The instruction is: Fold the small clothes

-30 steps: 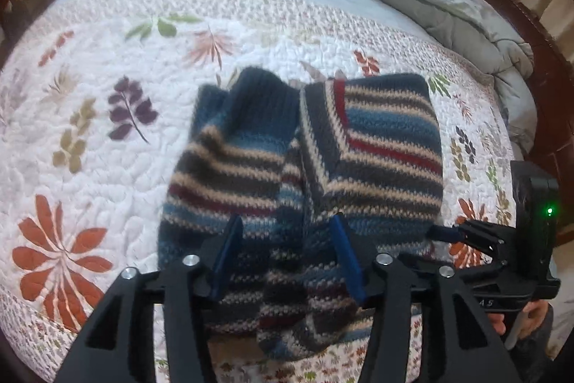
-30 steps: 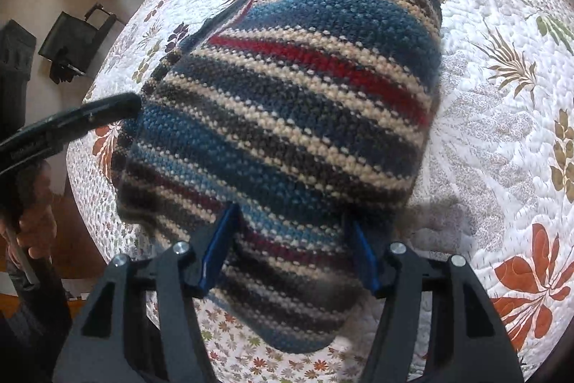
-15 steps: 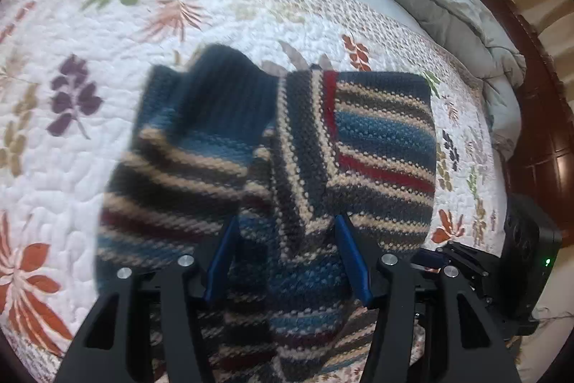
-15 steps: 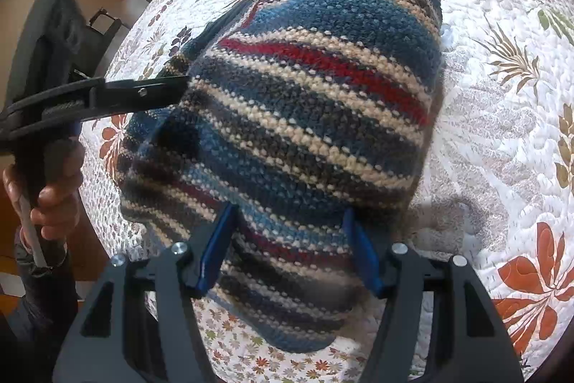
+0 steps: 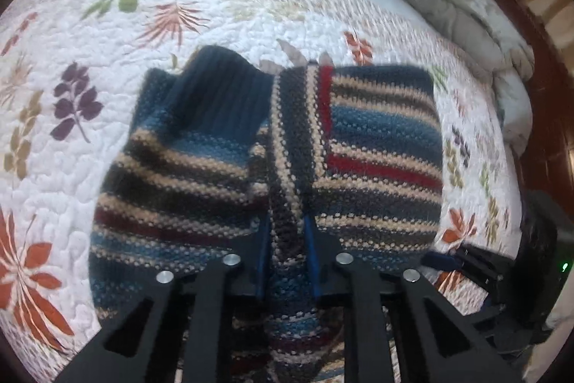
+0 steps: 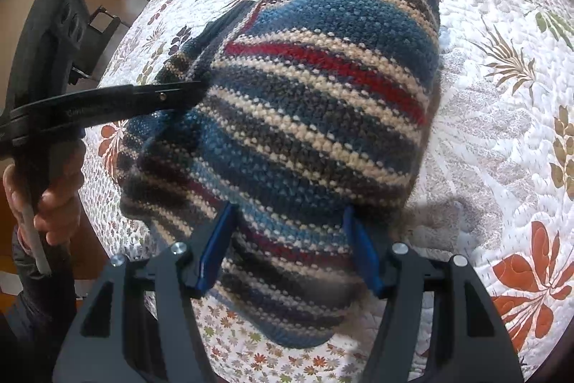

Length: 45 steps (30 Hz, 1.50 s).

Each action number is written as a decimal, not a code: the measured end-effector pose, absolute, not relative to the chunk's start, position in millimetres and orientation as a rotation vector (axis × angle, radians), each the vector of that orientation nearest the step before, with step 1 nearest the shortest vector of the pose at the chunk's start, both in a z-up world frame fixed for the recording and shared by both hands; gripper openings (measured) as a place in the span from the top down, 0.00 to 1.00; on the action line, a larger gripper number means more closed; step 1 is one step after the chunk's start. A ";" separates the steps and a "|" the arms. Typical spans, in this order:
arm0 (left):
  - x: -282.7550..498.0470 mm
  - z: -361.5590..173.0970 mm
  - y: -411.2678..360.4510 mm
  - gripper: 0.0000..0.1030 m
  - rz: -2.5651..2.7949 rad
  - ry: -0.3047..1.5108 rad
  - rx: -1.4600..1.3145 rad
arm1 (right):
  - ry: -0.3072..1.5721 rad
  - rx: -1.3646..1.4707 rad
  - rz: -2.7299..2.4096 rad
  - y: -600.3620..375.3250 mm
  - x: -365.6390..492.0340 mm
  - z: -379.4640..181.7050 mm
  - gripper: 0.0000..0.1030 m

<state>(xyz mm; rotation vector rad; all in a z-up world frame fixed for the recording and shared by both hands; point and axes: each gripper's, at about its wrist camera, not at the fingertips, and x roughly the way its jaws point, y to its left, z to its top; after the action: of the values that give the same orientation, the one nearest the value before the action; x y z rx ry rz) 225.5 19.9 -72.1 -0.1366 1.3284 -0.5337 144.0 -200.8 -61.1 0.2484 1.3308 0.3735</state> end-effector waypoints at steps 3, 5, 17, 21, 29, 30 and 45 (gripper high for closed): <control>223.8 -56.6 38.4 0.85 -0.545 1.269 -0.239 | 1.301 0.255 0.388 -204.3 138.4 -48.0 0.39; 221.9 -42.1 47.8 0.85 -0.566 1.233 -0.271 | 1.278 0.283 0.422 -207.1 135.2 -37.1 0.39; 225.4 -8.4 127.8 0.85 -0.426 1.130 -0.290 | 1.199 0.324 0.554 -192.5 130.2 -2.4 0.39; 231.2 -46.7 145.1 0.85 -0.394 1.215 -0.291 | 1.234 0.310 0.557 -177.8 136.0 -14.7 0.39; 229.6 -89.7 120.4 0.83 -0.345 1.251 -0.166 | 1.352 0.215 0.405 -170.0 146.6 -58.0 0.38; 228.6 -89.0 118.4 0.82 -0.344 1.247 -0.150 | 1.362 0.212 0.397 -170.2 146.7 -62.9 0.38; 179.2 -35.2 130.9 0.61 -0.324 1.200 -0.076 | 1.356 0.221 0.425 -184.5 114.7 -47.2 0.34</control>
<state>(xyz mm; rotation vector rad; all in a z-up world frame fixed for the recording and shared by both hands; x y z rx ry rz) 179.2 130.9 -35.2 -0.0760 1.2003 -0.3241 114.7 -184.5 -47.2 0.2214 1.3564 0.4245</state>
